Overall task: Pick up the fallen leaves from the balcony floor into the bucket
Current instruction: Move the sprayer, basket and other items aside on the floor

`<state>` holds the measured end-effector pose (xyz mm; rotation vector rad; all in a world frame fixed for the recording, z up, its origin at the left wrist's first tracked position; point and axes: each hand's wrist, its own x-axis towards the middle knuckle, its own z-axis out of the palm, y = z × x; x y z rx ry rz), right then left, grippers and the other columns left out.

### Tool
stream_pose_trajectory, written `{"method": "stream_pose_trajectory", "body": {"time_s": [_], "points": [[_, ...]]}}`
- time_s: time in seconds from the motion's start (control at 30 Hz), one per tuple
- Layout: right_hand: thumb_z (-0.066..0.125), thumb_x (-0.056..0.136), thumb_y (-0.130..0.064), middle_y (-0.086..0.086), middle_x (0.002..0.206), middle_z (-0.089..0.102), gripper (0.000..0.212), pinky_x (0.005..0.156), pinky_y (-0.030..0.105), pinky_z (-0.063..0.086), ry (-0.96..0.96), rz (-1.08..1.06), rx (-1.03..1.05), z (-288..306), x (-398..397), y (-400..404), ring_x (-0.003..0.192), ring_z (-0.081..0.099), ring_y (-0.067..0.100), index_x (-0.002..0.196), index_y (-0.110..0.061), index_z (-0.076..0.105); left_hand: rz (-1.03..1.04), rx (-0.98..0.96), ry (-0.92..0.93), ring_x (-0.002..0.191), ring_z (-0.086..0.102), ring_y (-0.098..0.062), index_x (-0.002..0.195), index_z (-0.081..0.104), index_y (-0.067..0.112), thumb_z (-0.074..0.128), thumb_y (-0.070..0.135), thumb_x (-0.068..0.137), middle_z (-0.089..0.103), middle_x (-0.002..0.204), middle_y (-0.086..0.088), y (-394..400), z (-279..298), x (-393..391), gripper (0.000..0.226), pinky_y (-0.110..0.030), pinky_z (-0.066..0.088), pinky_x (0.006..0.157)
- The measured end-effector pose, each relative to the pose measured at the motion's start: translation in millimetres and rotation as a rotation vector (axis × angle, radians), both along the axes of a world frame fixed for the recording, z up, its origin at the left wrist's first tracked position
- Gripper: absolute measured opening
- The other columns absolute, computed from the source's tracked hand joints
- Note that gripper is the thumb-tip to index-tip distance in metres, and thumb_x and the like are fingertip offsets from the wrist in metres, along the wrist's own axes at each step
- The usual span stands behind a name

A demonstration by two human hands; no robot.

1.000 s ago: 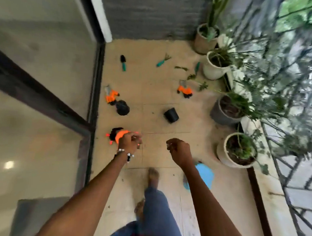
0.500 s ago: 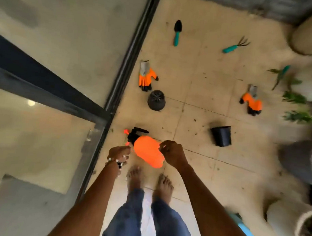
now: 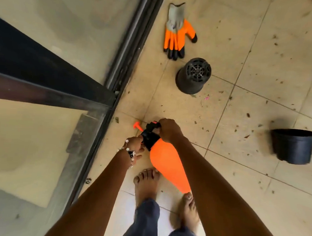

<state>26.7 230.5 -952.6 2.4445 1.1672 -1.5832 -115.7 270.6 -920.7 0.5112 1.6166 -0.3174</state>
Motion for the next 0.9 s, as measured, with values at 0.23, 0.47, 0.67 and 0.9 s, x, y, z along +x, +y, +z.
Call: {"method": "stream_pose_trajectory", "body": {"time_s": [0.23,0.47,0.67,0.9], "points": [[0.052,0.090,0.000,0.024,0.113,0.057,0.032,0.072,0.034,0.036,0.065,-0.131,0.134,89.7,4.2,-35.8,0.104,0.054,0.039,0.122,-0.004,0.055,0.089,0.004,-0.099,0.122,0.054,-0.029,0.142,0.041,0.011,0.030,0.042,0.105,0.058,0.133,-0.016,3.0,82.0,16.6,0.049,-0.041,0.042,0.099],[0.063,0.082,0.002,0.010,0.129,0.055,0.067,0.093,0.030,0.045,0.075,-0.393,0.318,274.2,28.6,-88.8,0.107,0.052,0.015,0.142,-0.020,0.046,-0.059,0.086,-0.219,0.079,0.062,-0.021,0.113,0.054,0.017,0.038,0.052,0.100,0.066,0.099,-0.012,9.1,255.1,73.7,0.041,-0.036,0.049,0.078],[0.067,0.077,0.011,0.009,0.113,0.062,0.064,0.064,0.015,0.035,0.020,-0.636,0.401,468.4,37.1,-147.0,0.098,0.048,0.011,0.136,-0.005,0.050,-0.355,0.167,-0.360,0.090,0.064,-0.027,0.127,0.055,0.020,0.045,0.064,0.091,0.066,0.102,-0.011,-24.2,432.9,121.4,0.058,-0.045,0.055,0.078],[0.078,0.068,0.002,0.015,0.093,0.065,0.053,0.078,0.040,0.048,-0.124,-0.864,0.423,619.6,0.8,-271.2,0.090,0.062,0.032,0.118,-0.006,0.062,-0.738,0.270,-0.482,0.091,0.064,-0.025,0.086,0.066,0.022,0.056,0.068,0.083,0.069,0.100,-0.004,-138.2,589.7,157.5,0.047,-0.040,0.053,0.082]]}}
